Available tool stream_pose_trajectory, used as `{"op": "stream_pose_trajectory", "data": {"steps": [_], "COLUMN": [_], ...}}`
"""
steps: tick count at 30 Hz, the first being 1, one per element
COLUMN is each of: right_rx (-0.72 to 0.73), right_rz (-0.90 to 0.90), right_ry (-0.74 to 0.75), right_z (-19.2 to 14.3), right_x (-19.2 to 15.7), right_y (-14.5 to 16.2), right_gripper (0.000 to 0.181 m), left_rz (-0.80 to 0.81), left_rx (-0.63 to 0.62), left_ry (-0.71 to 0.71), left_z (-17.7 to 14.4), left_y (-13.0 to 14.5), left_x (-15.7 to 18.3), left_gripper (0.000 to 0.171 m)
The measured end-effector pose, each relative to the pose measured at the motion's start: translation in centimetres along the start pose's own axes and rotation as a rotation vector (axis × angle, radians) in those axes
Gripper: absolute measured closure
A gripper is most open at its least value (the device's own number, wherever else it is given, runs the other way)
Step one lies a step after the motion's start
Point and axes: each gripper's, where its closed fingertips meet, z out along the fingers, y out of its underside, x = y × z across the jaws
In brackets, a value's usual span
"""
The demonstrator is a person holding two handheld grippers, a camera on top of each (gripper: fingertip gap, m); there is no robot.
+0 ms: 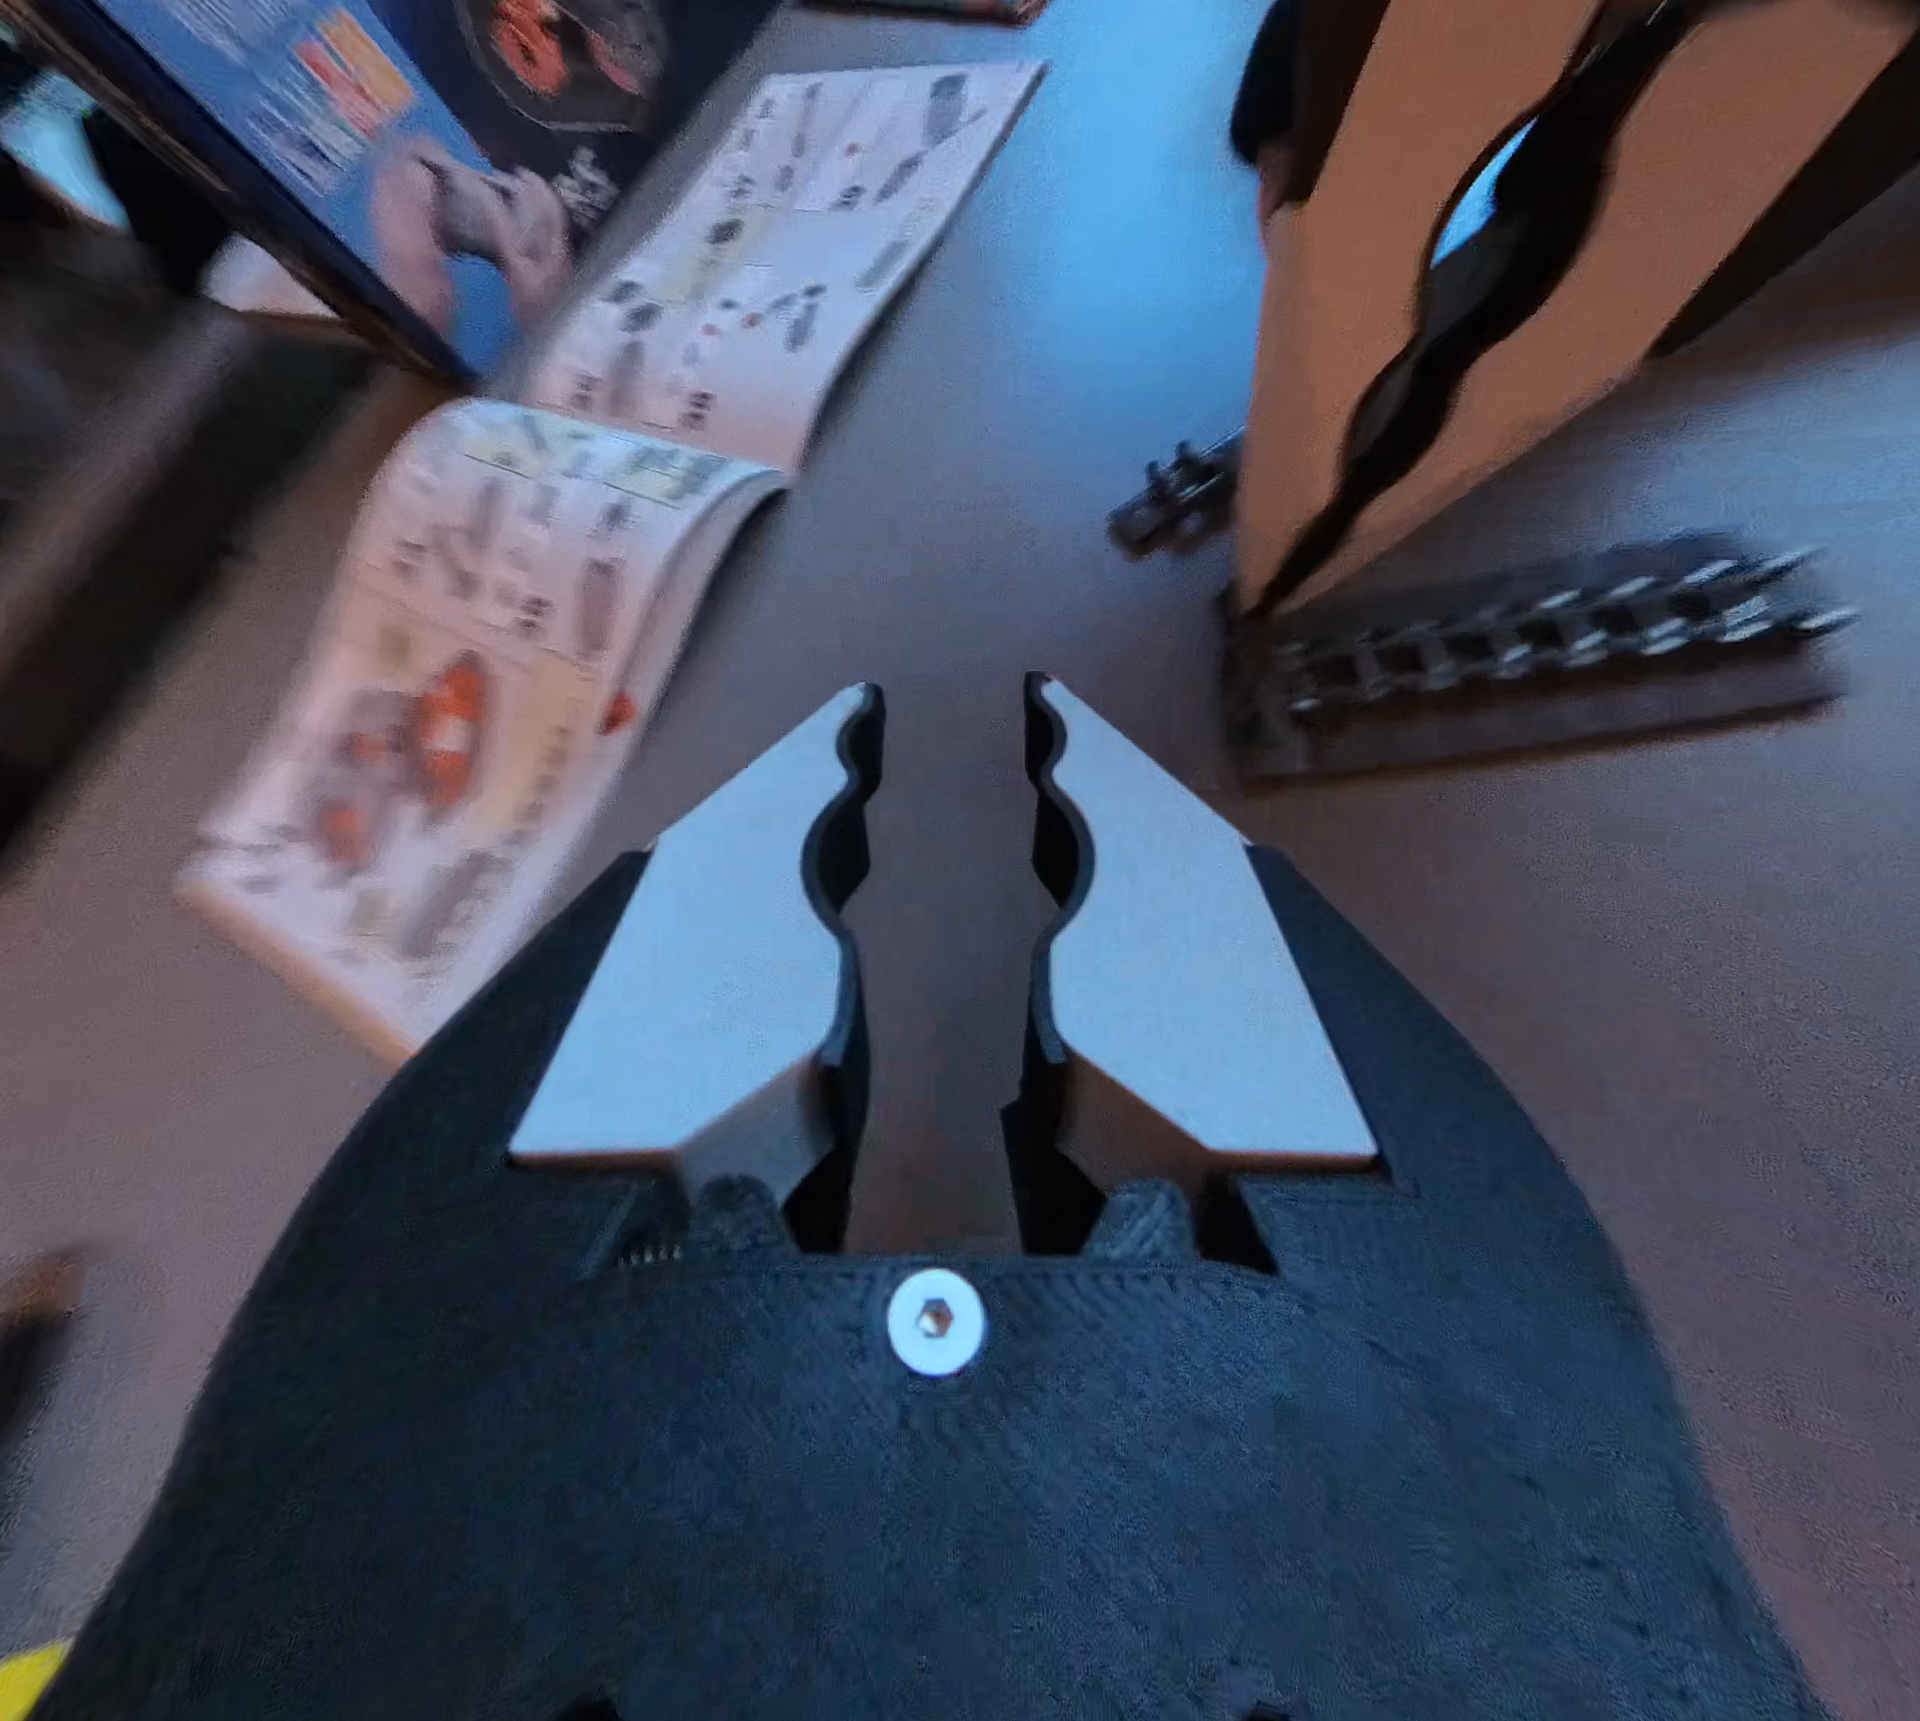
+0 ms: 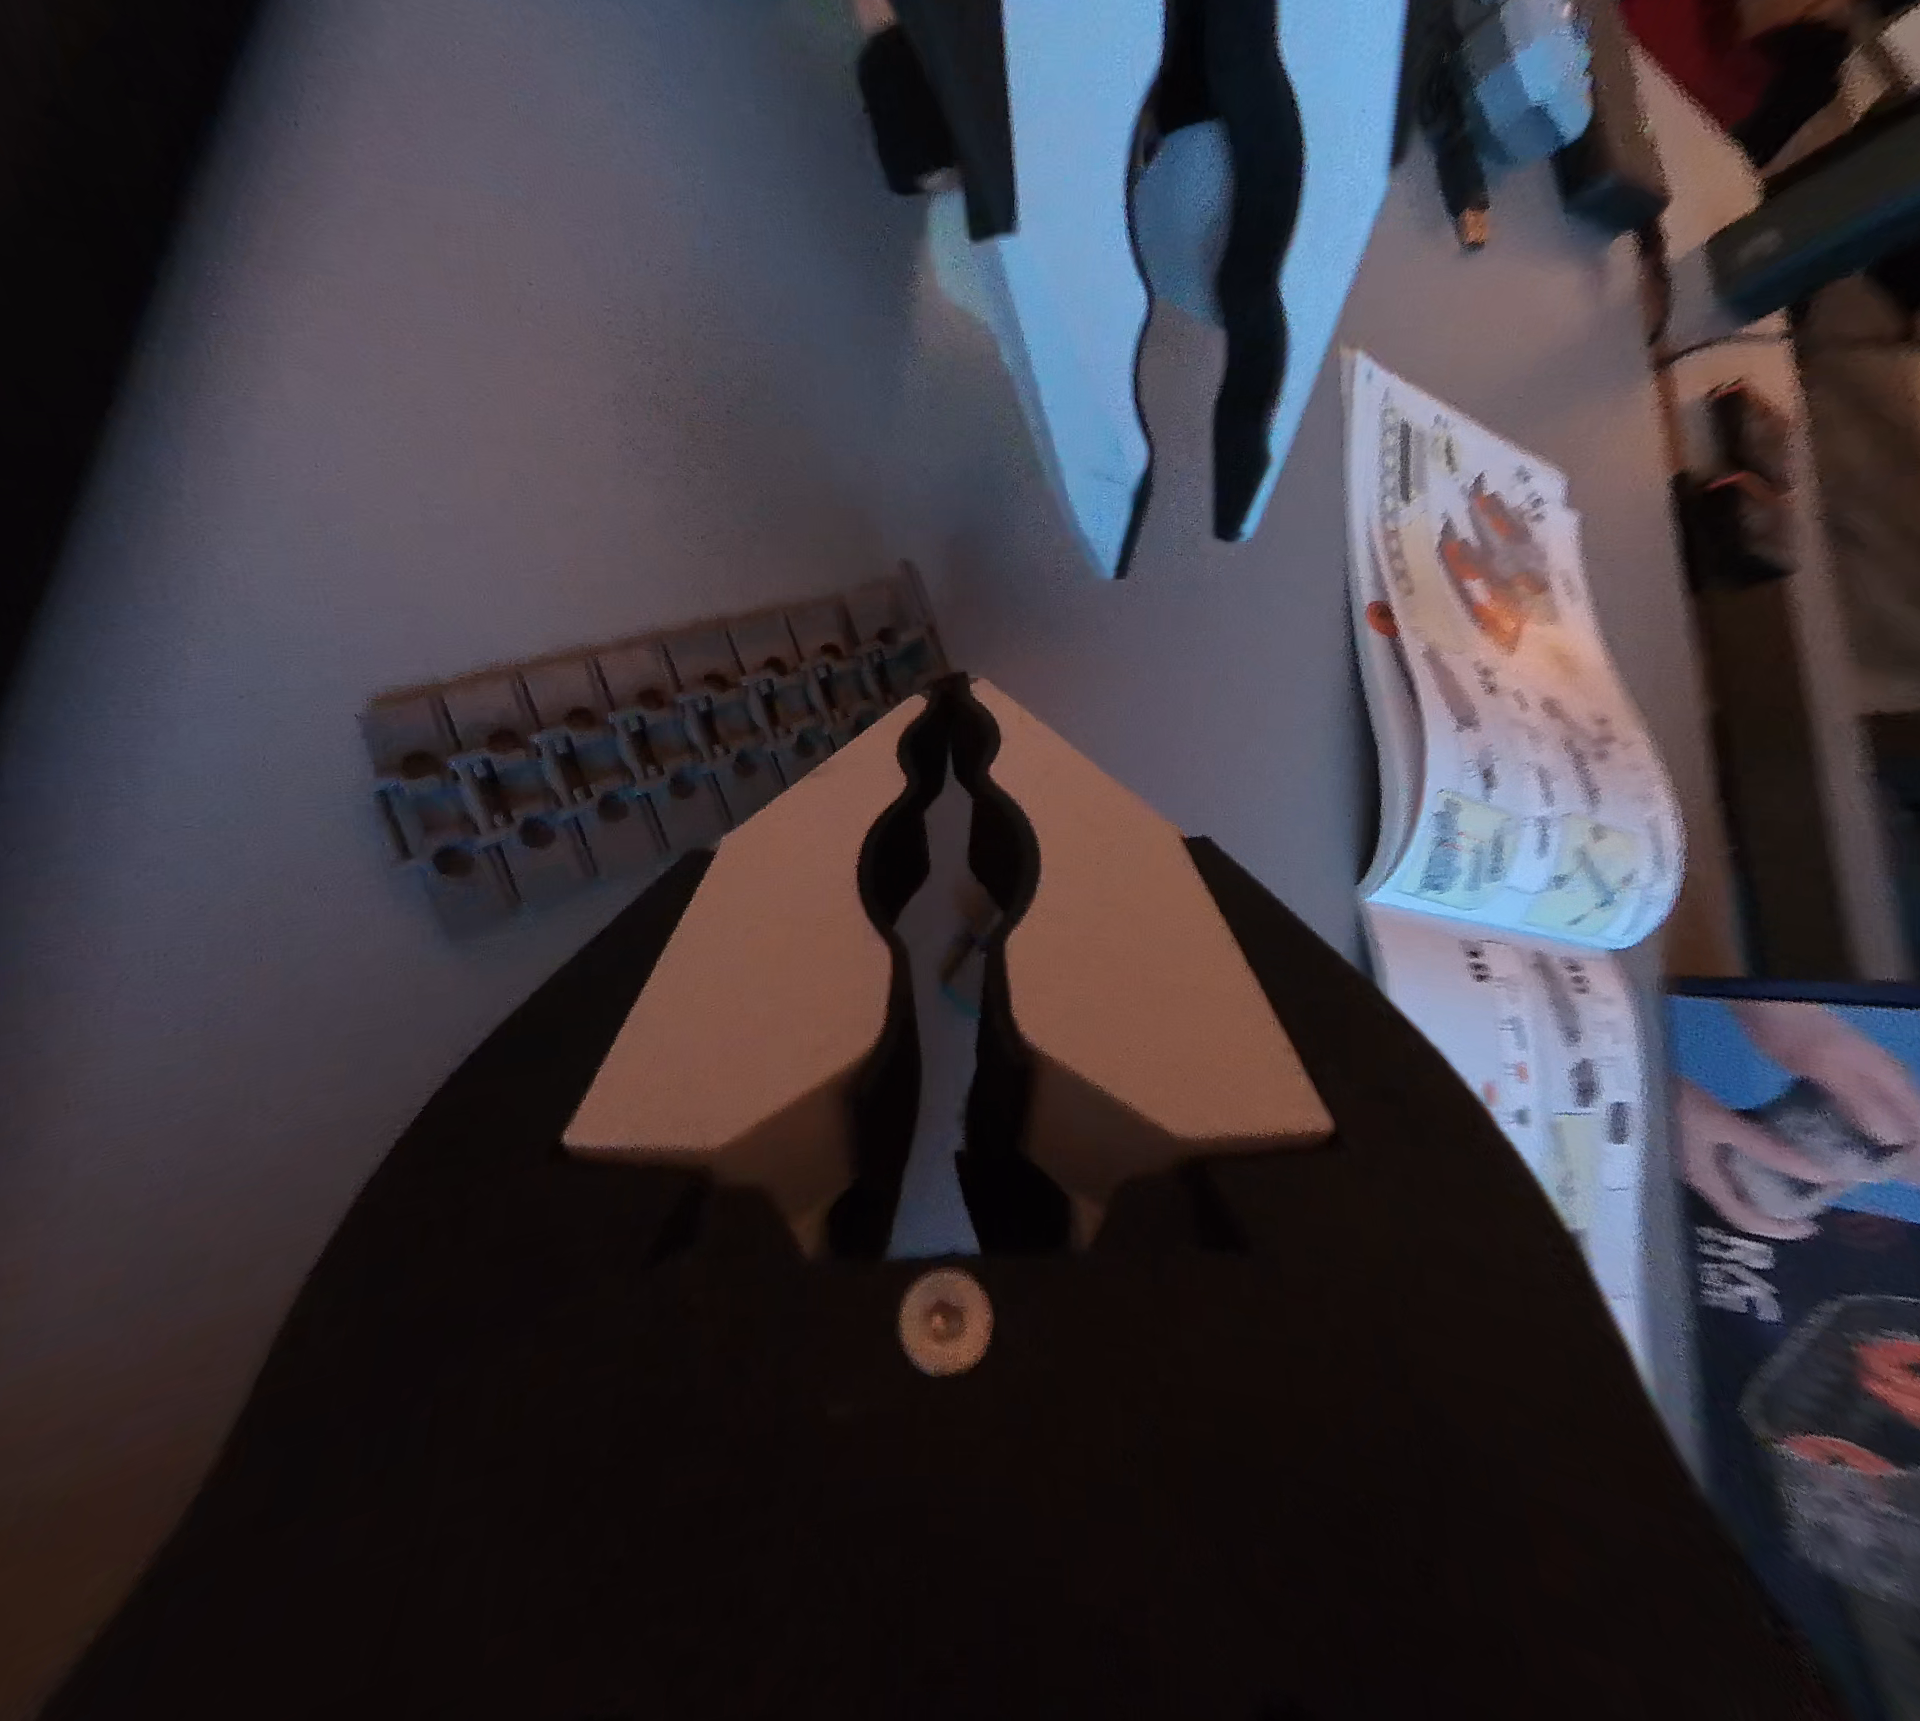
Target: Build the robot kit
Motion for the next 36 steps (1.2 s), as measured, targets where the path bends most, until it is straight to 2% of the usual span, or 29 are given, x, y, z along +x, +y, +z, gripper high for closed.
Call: {"op": "stream_pose_trajectory", "data": {"steps": [2, 4, 6, 9, 11, 13, 17, 20, 23, 26, 28, 30, 34, 36], "right_rx": [-0.017, -0.044, -0.054, -0.073, -0.095, -0.103, -0.105, -0.083, -0.014, 0.004, 0.012, 0.045, -0.058, -0.117], "right_rz": [-0.090, -0.158, -0.196, -0.225, -0.257, -0.251, -0.213, -0.134, -0.016, 0.331, 0.618, 0.790, 0.743, 0.727], "right_ry": [0.046, 0.084, 0.101, 0.118, 0.141, 0.149, 0.164, 0.153, 0.060, -0.091, -0.180, -0.212, -0.052, -0.011], "right_z": [-0.1, 0.1, 0.3, 0.3, 0.1, 0.0, -0.3, -0.6, -0.5, 0.5, 0.8, 0.6, 0.9, 1.4], "right_x": [-0.3, -0.3, -0.4, -0.6, -0.5, -0.5, 0.0, 0.3, -0.2, -0.5, -0.3, -0.1, -0.4, -0.9], "right_y": [0.0, 0.1, -0.1, -0.3, -0.2, -0.1, 0.1, 0.4, 0.2, 1.1, 0.9, -0.3, -1.2, -1.0], "right_gripper": [0.181, 0.181, 0.181, 0.181, 0.181, 0.181, 0.181, 0.181, 0.181, 0.178, 0.157, 0.157, 0.168, 0.164], "left_rz": [0.130, 0.155, 0.125, -0.095, -0.338, -0.501, -0.575, -0.554, -0.511, -0.463, -0.490, -0.553, -0.636, -0.645], "left_rx": [-0.054, -0.094, -0.082, -0.051, -0.037, 0.043, 0.061, -0.009, -0.048, -0.087, -0.077, -0.032, 0.044, 0.058], "left_ry": [-0.080, -0.089, -0.057, 0.071, 0.262, 0.419, 0.563, 0.584, 0.563, 0.480, 0.402, 0.346, 0.327, 0.320], "left_z": [0.1, 0.4, 0.5, 0.5, 0.2, -0.4, -0.8, -0.4, -0.2, -0.2, -0.1, -0.1, -0.7, -0.8], "left_y": [0.7, 1.2, 1.0, 0.9, 0.7, -0.7, -1.5, -0.7, -0.2, 0.9, 1.3, 1.0, 0.2, 0.1], "left_x": [-0.3, 0.0, 0.5, 0.9, 2.0, 2.8, 4.6, 5.7, 6.1, 4.8, 3.0, 1.3, -0.2, -0.5], "left_gripper": [0.147, 0.145, 0.145, 0.141, 0.132, 0.133, 0.132, 0.138, 0.140, 0.142, 0.145, 0.145, 0.144, 0.144]}}
